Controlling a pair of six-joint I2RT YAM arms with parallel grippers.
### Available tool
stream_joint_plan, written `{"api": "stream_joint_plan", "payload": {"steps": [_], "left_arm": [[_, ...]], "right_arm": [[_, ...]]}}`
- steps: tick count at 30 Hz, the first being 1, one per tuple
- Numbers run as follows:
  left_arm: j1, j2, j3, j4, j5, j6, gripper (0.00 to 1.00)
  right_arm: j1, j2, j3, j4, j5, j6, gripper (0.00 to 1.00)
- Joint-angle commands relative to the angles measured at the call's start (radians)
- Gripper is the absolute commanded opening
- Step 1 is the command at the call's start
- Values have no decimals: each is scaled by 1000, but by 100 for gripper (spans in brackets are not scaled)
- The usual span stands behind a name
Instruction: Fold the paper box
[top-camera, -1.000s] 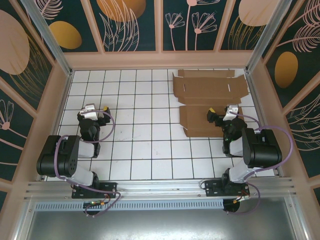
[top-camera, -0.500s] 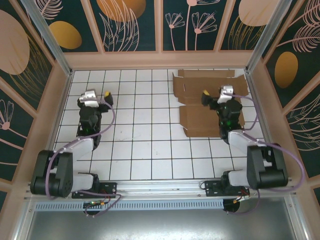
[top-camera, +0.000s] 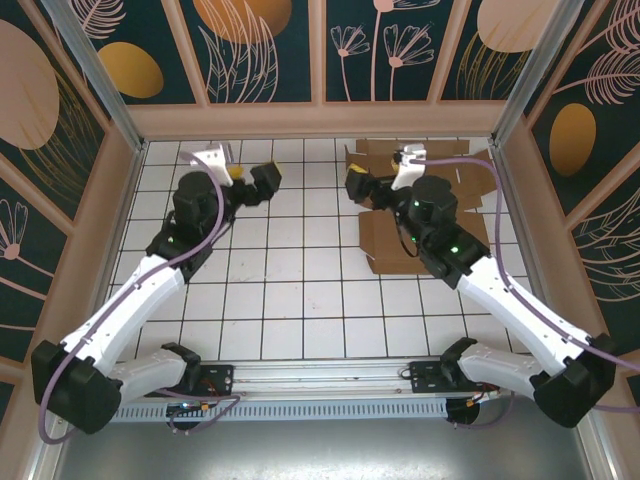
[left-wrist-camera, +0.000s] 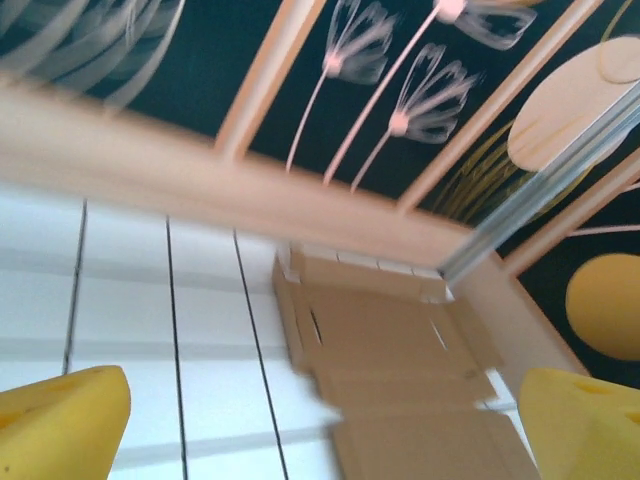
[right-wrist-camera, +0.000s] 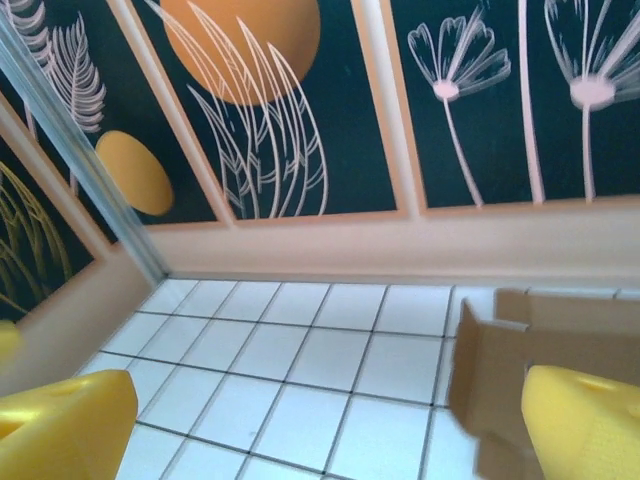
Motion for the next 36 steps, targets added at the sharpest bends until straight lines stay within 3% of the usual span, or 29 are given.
{"api": "stream_joint_plan", "payload": {"steps": [1,3,6,8,13,16,20,25,36], "left_arm": [[11,-24,-210,56,163,-282,99],[50,-38,-298,211,244,-381,99],[64,-75,-403,298,166,-483,99],[73,-70,-420,244,120,-540,99],[88,51,-232,-15,273,-395,99],[86,92,-108,-214,270,-262,99],[85,44,-35,-360,128,-119,99],[86,-56,-77,-360,-2,-71,99],[87,-91,-91,-343,10,-87,99]], "right_arm": [[-96,-40,-118,-46,-239,230,99],[-147,29,-100,-115,-298,239,99],[-81,149,-64,-212,-113,166,99],[-17,207,-66,-215,21,142,99],[4,467,56,-383,158,74,95],[5,612,114,-427,224,43,92],[-1,767,218,-484,261,27,81],[-2,889,298,-529,288,22,70],[2,933,328,-543,327,0,21]]}}
